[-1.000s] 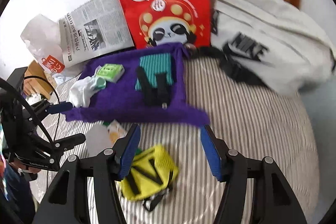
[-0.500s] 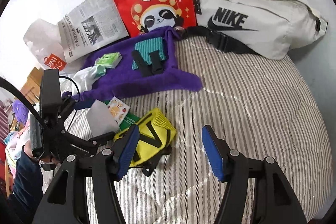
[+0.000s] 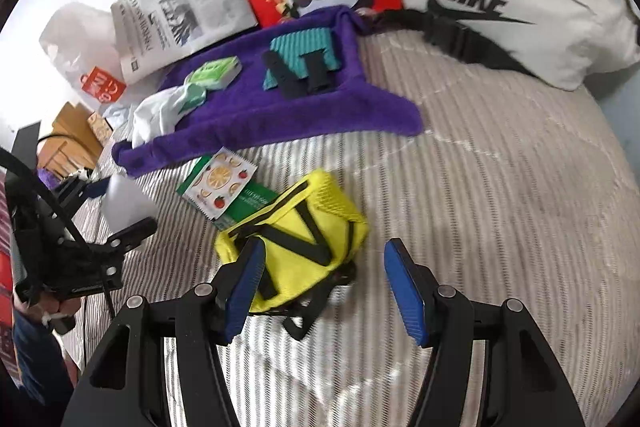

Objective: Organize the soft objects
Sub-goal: 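Grasp the white sponge block with the left gripper, then grasp the yellow mesh bag with right while left holds the white block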

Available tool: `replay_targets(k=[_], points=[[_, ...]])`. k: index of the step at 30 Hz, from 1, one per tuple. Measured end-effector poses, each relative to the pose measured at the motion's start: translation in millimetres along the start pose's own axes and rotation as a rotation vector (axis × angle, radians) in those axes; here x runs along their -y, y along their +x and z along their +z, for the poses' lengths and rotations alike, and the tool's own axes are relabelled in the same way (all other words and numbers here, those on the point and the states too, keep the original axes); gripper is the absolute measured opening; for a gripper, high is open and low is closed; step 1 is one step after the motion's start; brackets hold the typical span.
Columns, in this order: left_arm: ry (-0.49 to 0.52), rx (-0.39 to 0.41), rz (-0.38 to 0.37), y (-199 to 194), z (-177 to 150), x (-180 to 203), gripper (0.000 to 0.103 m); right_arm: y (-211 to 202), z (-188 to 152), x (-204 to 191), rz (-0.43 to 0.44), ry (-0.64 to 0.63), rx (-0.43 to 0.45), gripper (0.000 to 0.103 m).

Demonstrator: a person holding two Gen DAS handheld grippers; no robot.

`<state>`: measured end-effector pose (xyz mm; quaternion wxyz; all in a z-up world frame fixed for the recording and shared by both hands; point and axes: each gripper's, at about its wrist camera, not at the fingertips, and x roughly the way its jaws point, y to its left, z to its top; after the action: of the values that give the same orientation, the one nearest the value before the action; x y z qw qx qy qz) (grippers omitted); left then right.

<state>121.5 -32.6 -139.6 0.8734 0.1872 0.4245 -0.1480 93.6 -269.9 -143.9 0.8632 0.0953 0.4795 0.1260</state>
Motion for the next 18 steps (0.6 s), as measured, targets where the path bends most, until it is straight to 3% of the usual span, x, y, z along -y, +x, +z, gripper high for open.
replay_targets(k=[4, 7, 11, 13, 18], points=[[-0.114, -0.018, 0.042, -7.0, -29.9, -23.3, 0.081, 17.5, -0.2, -7.8, 0.003, 0.01, -0.044, 0.061], [-0.194, -0.026, 0.023, -4.7, -46.2, -35.9, 0.081, 31.0, 0.1, -12.6, 0.033, 0.027, -0.079, 0.062], [-0.204, -0.015, 0.022, 0.9, -56.9, -34.5, 0.081, 31.7, 0.1, -29.1, -0.026, -0.067, -0.059, 0.063], [-0.206, -0.008, 0.025, 0.2, -58.2, -33.9, 0.081, 30.9, -1.0, -31.5, -0.045, -0.111, -0.049, 0.066], [-0.24, -0.021, 0.005, 6.8, -56.3, -36.9, 0.082, 21.1, 0.9, -19.9, 0.006, -0.153, -0.004, 0.09]])
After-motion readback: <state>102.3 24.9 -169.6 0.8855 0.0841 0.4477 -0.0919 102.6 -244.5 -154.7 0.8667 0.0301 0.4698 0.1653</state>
